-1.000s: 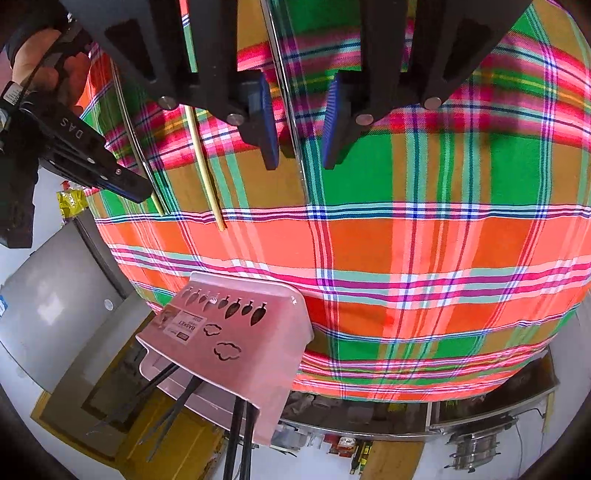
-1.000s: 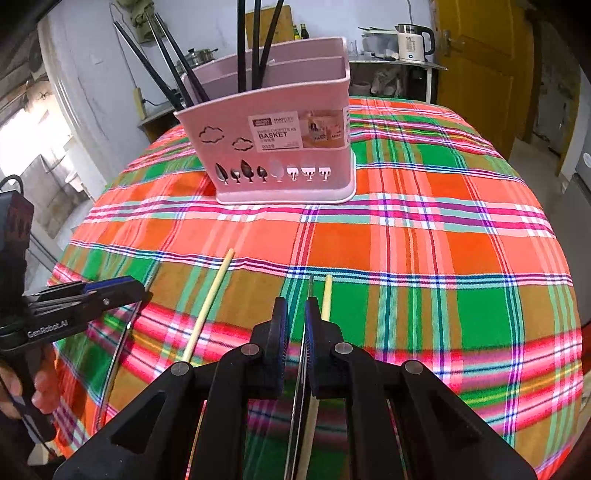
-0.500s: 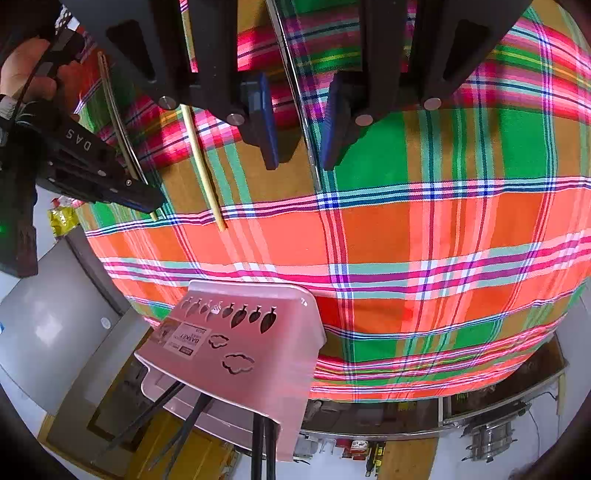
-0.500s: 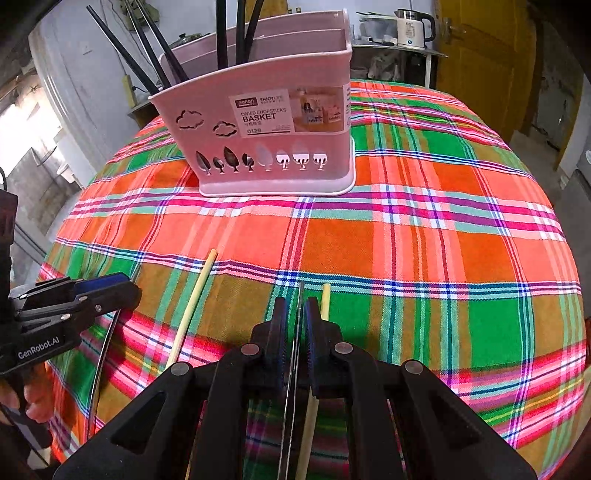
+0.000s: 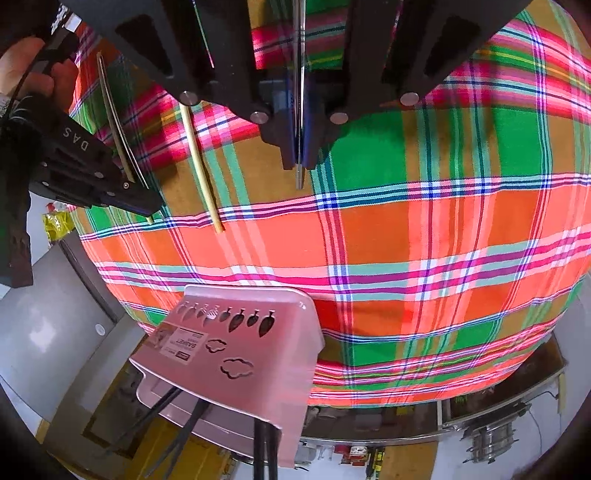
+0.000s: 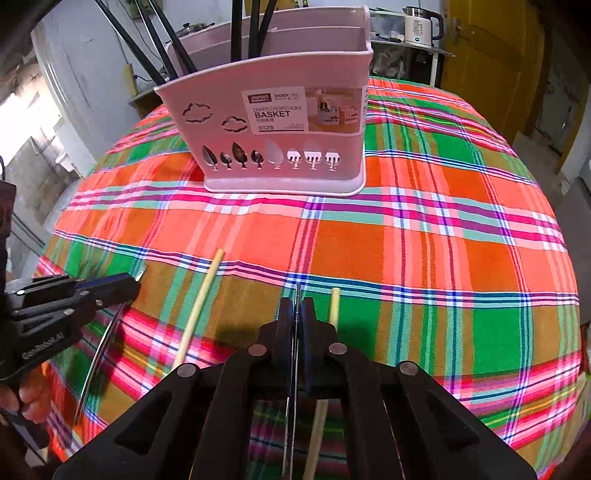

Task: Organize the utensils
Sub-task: 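Close the left tool on a chopstick while the right tool grasps another, then lift both held chopsticks and carry them above the pink basket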

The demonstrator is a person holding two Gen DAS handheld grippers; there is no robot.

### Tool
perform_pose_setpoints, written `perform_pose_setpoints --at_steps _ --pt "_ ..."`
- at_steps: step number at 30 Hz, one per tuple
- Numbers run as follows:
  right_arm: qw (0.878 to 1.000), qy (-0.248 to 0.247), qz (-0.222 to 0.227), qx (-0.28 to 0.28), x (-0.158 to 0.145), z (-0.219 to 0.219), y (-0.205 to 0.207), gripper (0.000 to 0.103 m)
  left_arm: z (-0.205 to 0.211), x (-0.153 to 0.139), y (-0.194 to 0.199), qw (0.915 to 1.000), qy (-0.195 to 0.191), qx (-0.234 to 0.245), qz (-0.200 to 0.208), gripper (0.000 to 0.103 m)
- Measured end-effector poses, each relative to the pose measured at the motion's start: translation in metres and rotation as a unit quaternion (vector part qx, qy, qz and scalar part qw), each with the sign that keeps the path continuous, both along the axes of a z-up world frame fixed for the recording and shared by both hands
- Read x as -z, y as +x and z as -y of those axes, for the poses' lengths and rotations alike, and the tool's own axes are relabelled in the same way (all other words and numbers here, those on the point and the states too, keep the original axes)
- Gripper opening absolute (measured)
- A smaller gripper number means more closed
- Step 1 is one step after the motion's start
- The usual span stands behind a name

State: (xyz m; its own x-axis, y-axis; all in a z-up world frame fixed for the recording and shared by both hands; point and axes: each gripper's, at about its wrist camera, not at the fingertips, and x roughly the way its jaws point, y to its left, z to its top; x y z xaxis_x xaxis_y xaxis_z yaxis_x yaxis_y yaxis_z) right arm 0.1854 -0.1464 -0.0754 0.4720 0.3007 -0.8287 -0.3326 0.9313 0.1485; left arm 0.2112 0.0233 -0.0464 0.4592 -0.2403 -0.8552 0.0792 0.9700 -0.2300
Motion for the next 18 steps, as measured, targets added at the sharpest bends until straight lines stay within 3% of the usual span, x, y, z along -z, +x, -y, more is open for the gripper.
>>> perform_pose_setpoints --at_steps 8,18 --pt "0.999 0.022 0.025 -0.003 -0.024 0.001 -0.007 0.004 -0.003 -0.029 -0.007 0.9996 -0.010 0.004 0.026 0.004" --pt "0.996 0.043 0.077 -0.005 -0.075 0.004 -0.018 0.004 -0.006 -0.091 -0.016 0.9961 -0.019 0.011 0.086 0.004"
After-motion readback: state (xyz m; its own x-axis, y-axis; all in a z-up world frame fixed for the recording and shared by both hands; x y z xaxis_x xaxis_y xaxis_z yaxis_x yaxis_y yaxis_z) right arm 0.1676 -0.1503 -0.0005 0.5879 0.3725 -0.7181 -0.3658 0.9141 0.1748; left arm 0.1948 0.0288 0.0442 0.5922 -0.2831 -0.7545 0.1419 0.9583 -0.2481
